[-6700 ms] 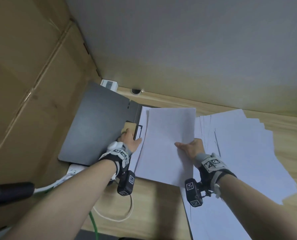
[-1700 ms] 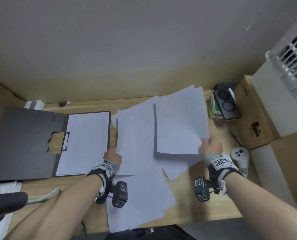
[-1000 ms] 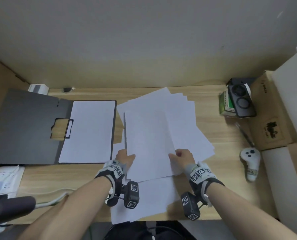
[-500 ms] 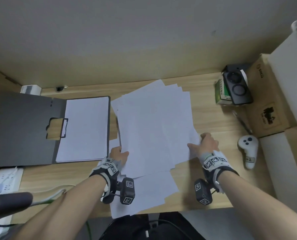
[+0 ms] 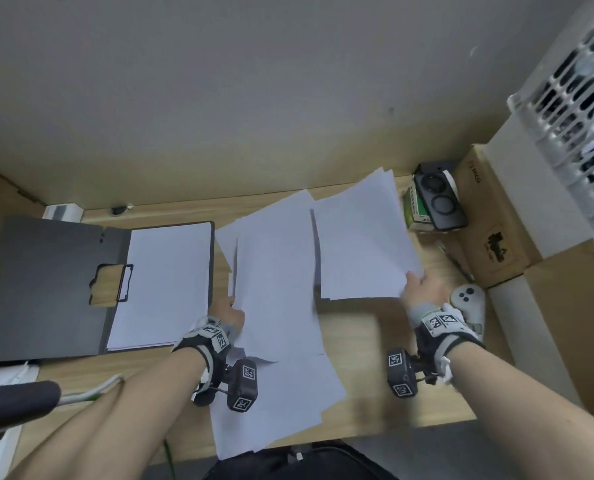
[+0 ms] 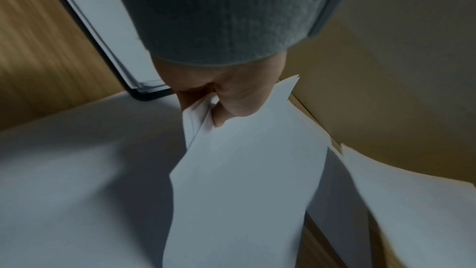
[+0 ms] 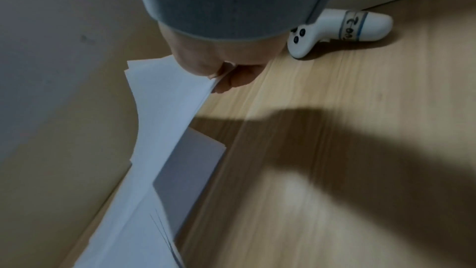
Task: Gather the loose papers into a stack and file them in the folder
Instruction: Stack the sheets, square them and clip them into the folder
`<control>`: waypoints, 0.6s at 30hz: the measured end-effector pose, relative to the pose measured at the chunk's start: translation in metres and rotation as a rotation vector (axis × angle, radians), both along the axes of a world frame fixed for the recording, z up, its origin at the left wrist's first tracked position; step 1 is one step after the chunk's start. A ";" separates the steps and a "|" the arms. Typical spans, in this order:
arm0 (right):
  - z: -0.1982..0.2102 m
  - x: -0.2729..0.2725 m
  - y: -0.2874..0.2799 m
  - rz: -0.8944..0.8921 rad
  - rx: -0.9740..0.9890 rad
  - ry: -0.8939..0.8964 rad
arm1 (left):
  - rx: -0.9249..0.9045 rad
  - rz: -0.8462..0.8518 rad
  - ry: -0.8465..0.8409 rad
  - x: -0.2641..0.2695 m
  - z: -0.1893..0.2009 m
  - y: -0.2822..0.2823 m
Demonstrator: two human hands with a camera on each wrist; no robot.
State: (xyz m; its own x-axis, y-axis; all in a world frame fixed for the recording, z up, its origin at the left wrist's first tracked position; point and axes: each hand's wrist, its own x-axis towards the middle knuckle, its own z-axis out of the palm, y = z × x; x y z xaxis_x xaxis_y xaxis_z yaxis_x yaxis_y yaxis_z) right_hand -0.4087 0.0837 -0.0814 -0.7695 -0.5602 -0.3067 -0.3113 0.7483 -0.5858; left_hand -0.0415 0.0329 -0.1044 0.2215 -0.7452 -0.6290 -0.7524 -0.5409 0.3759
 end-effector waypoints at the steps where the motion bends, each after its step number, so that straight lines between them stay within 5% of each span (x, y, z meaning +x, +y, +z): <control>1: 0.005 0.000 -0.003 -0.004 -0.020 -0.022 | 0.003 0.003 -0.022 0.001 0.005 -0.001; 12: -0.020 0.072 0.009 0.230 -0.022 -0.256 | 0.082 0.128 0.237 0.002 0.002 0.013; 18: -0.054 0.109 0.023 0.428 0.130 -0.307 | 0.142 0.400 0.469 0.007 -0.016 0.022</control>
State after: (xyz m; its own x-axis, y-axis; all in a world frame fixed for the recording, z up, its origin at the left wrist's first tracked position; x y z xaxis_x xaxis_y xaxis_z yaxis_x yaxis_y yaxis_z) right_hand -0.2997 0.1070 -0.1354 -0.3447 -0.7466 -0.5690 -0.4332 0.6643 -0.6092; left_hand -0.0349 0.0547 -0.1201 0.1422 -0.5640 -0.8135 -0.2542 -0.8150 0.5206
